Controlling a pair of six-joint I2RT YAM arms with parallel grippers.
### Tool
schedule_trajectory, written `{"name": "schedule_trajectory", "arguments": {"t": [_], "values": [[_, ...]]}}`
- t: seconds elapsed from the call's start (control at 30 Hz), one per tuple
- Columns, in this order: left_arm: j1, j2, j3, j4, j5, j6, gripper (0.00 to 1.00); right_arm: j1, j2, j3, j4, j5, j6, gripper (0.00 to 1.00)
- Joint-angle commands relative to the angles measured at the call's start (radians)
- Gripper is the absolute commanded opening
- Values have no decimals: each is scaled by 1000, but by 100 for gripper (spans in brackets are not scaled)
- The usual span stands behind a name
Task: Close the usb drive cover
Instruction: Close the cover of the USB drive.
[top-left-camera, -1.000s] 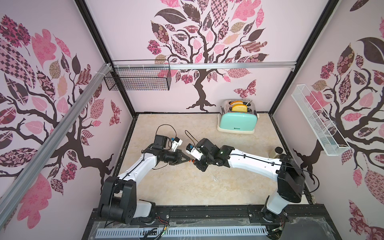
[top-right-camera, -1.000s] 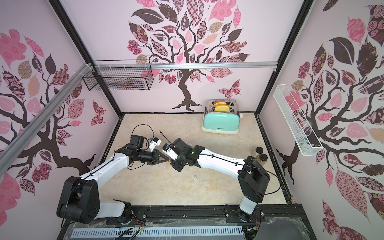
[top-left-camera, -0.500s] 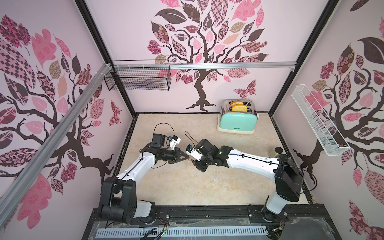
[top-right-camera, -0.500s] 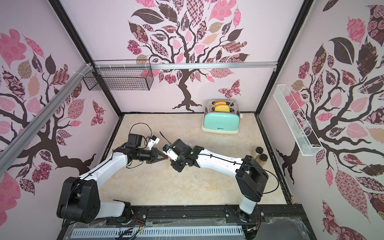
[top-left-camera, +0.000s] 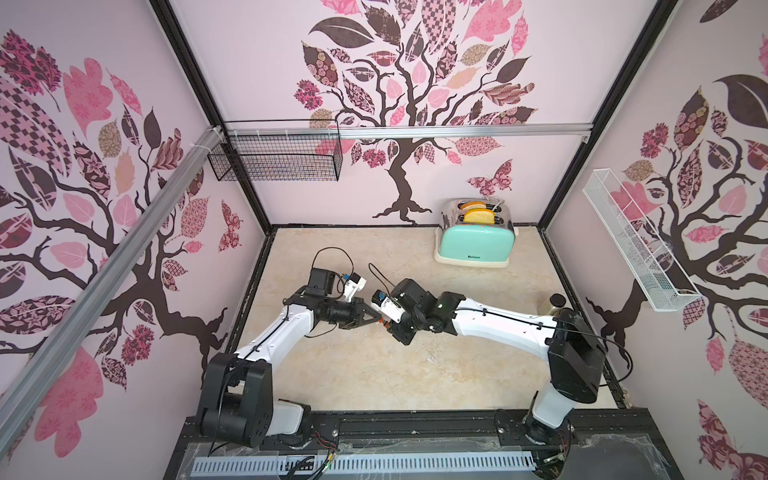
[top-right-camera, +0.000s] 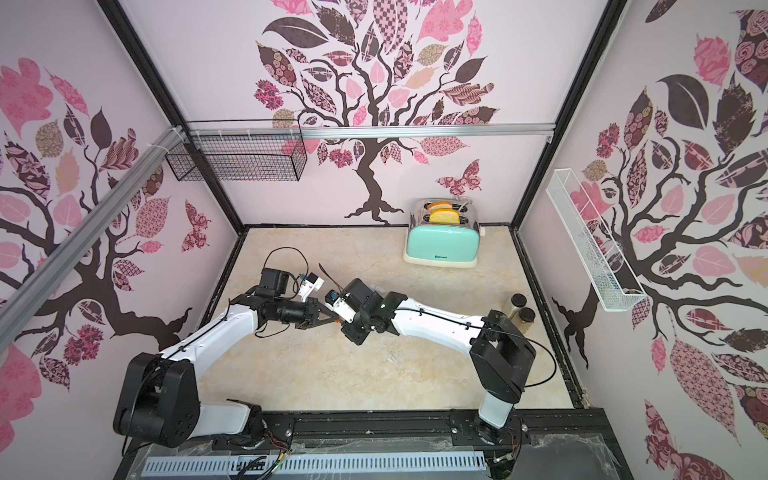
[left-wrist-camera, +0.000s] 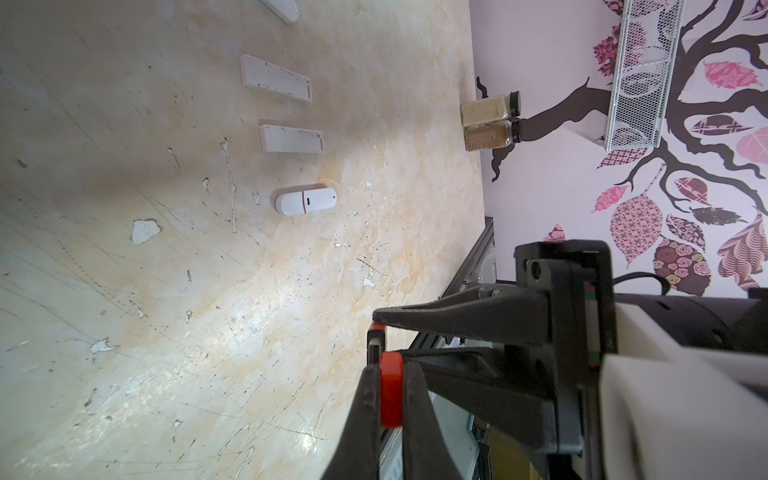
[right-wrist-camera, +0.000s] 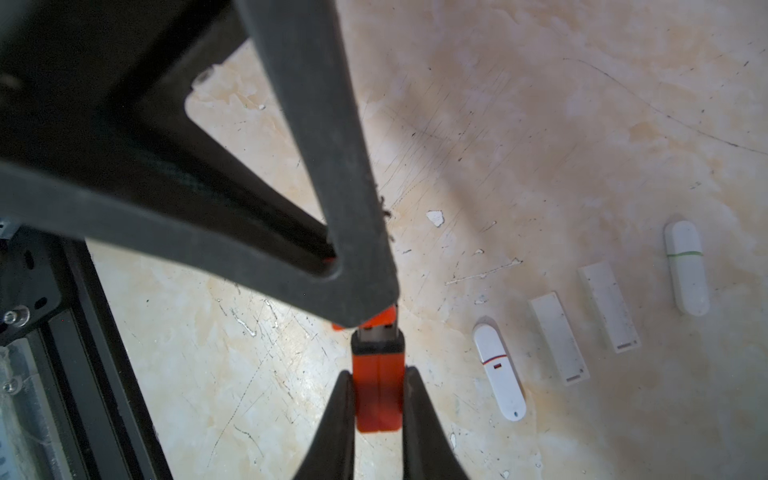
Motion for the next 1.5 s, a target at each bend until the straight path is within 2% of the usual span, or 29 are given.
{"name": "schedule_trajectory", "arguments": {"t": [0.0, 0.77, 0.9, 1.17, 1.33, 1.47], "values": [[-3, 14, 15, -3, -17, 17, 0, 7, -13, 39, 9, -11, 5, 0], [-27, 44, 19, -3, -29, -1, 0, 30, -14, 63, 23, -11, 6, 0], [-42, 52, 26, -18, -5, 2, 0, 49, -26, 63, 35, 48, -27, 0], [-72, 81, 35, -51, 68, 1, 0, 55, -123, -8, 189, 110, -86, 0], [-76, 85, 33, -46, 101, -16, 0, 55, -197, -100, 396, 105, -94, 0], [-78, 80, 23, -42, 90, -13, 0, 55, -173, -96, 444, 103, -73, 0]]}}
